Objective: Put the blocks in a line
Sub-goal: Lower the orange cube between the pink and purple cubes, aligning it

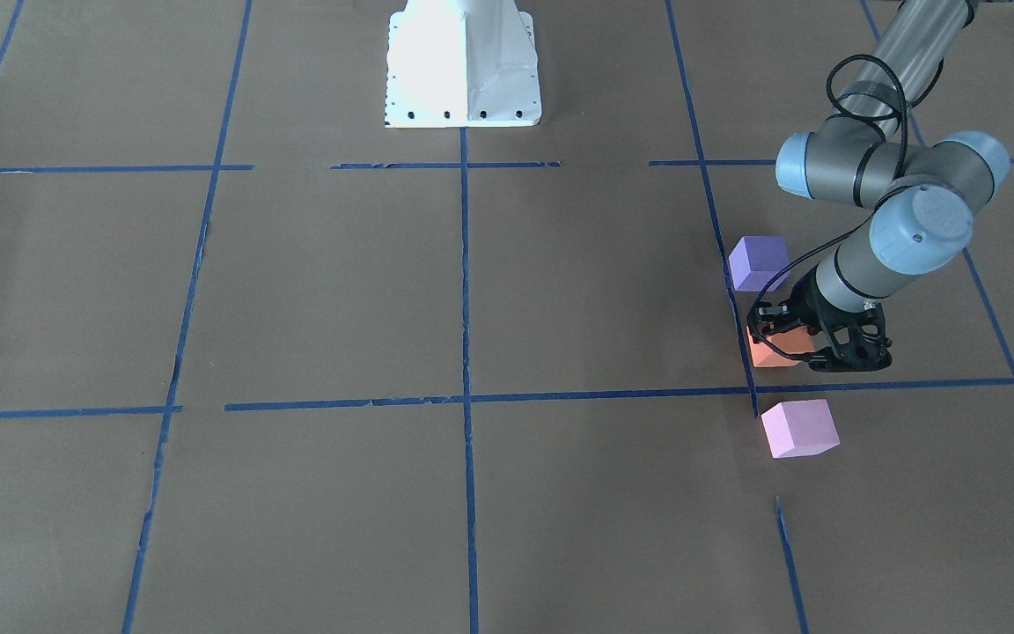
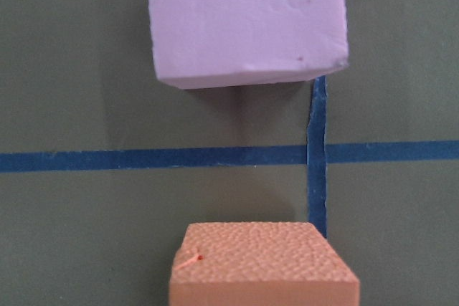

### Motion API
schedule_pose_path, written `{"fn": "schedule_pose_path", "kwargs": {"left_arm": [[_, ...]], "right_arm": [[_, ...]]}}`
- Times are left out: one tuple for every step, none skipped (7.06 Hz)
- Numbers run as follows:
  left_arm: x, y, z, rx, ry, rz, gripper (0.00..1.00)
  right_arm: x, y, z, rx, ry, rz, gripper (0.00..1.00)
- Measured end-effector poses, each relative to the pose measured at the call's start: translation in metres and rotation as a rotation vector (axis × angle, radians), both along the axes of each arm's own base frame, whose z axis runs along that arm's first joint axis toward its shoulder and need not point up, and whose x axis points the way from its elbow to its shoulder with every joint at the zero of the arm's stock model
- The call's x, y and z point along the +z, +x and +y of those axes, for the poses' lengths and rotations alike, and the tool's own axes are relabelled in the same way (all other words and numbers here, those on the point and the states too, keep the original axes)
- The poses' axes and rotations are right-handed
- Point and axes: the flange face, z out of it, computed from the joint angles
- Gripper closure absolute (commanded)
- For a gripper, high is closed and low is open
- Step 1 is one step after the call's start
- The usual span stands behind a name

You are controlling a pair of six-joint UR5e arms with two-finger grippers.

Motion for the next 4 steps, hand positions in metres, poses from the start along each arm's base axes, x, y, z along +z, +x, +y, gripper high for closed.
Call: {"fn": "schedule_pose_path", "kwargs": {"left_arm": [[0.0020, 0.0007, -0.0003, -0.002, -0.002, 0.000, 0.67], [0.0041, 0.0010, -0.0008, -0.003, -0.003, 0.000, 0.58], [0.0044, 0.0015, -0.0012, -0.003, -0.001, 0.001, 0.37], [0.0042, 0.0017, -0.0016, -0.003, -0.001, 0.001, 0.34]], "right_arm": [[0.0000, 0.0000, 0.0000, 0.000, 0.000, 0.000, 0.00], [0.0000, 0.0000, 0.0000, 0.000, 0.000, 0.000, 0.00], [-0.0001, 0.0000, -0.0001, 0.000, 0.001, 0.000, 0.00], [-0.0001, 0.0000, -0.0001, 0.000, 0.001, 0.000, 0.00]]}}
